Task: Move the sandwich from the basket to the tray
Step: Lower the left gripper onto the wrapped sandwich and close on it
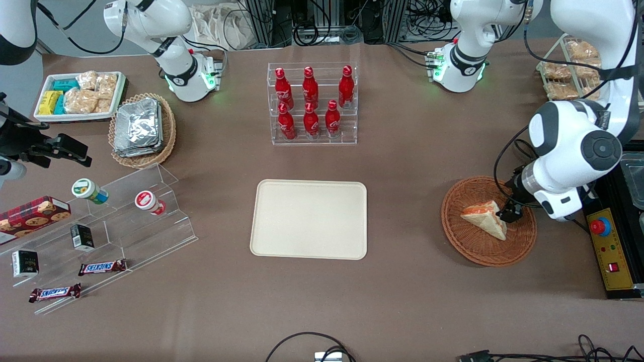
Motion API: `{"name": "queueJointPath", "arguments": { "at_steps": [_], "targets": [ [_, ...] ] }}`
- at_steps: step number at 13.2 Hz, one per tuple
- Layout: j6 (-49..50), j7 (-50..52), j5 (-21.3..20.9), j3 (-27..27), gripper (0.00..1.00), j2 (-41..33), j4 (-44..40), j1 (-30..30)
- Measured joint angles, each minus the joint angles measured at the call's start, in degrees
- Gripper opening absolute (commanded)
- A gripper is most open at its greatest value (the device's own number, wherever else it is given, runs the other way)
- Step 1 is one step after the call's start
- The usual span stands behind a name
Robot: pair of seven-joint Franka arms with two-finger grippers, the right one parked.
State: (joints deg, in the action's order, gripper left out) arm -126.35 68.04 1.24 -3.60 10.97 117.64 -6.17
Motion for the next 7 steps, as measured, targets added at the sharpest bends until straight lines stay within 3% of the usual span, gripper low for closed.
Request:
{"name": "queueJointPath", "arguments": {
  "at_steps": [7],
  "targets": [
    [-9.63, 0.33, 0.00, 0.04, 1.00, 1.67, 6.28, -0.05]
  ]
}}
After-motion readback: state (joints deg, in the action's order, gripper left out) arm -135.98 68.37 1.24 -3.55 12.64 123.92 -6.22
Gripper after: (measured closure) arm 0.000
